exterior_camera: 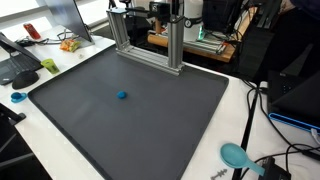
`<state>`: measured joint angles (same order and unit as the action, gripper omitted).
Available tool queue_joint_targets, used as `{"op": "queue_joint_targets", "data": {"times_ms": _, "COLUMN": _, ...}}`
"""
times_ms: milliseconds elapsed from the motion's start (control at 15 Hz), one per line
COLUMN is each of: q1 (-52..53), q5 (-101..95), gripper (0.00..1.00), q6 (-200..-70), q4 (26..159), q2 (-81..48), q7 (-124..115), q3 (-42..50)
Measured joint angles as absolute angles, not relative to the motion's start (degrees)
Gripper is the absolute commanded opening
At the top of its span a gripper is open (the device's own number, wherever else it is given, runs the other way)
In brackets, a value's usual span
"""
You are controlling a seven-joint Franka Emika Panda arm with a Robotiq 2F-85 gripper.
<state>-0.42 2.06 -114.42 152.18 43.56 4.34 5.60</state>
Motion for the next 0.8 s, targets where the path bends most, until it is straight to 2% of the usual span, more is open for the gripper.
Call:
{"op": "queue_joint_targets", "data": {"times_ms": 333, "q1": -0.4, "q5": 2.0, "gripper": 1.00, "q6": -115.3, "q4": 149.9, "q2": 41.3, "q7": 0.4, "q3": 0.6}}
{"op": "queue_joint_targets", "data": {"times_ms": 800, "q1": -1.8, "q5": 0.9, "gripper": 1.00, "q6": -116.7, "q4": 147.8, "q2": 36.2, "q7": -0.7, "q3": 0.2}}
